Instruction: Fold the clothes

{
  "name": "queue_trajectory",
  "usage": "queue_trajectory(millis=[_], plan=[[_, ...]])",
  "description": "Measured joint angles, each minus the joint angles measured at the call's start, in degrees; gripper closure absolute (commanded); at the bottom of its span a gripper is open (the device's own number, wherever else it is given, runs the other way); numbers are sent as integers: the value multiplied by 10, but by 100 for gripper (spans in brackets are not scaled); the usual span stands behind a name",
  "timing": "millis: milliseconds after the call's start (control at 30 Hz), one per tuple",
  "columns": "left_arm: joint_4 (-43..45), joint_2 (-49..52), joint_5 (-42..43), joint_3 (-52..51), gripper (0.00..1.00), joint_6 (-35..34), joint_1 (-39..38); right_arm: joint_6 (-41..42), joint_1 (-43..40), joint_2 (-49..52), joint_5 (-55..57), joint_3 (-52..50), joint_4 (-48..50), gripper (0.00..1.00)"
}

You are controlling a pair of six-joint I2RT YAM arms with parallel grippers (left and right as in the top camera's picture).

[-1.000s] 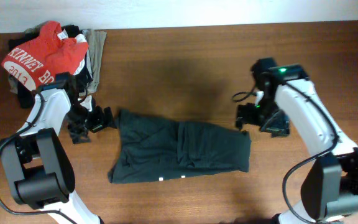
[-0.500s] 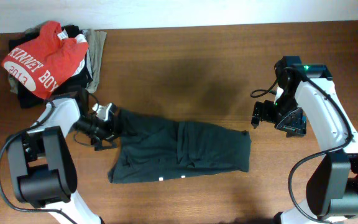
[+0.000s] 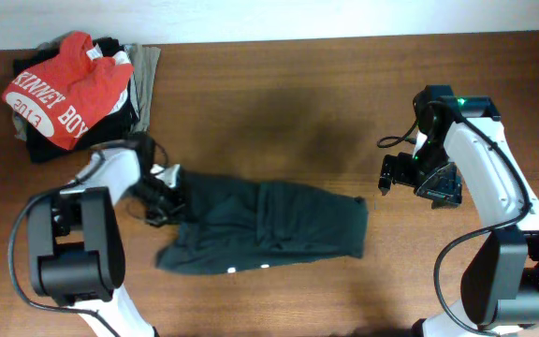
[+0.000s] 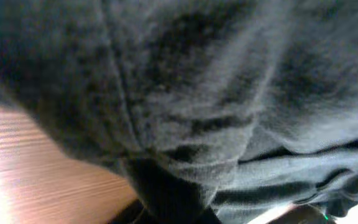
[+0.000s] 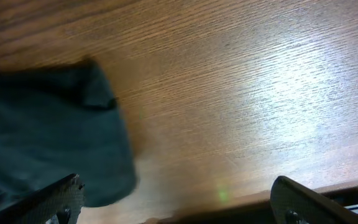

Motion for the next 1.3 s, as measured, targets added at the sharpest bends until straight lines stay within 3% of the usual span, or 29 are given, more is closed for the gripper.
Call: queue_trajectory(millis=[100,233,633,933,1300], plan=[[-70,2,-90,97,99,-21,54,0,0,0,0,0,-1,1],[-162,4,-120,219,99,-27,55,0,0,0,-3,0,0,1],[-282,5,-170,387,99,-27,-126,0,0,0,-10,-20,15,1],[-293,5,-171,394,99,-27,-268,0,40,0,-42,-100,102,1],[-176,5,-141,304,99,-44,-362,0,43,24,-51,-106,147,1]])
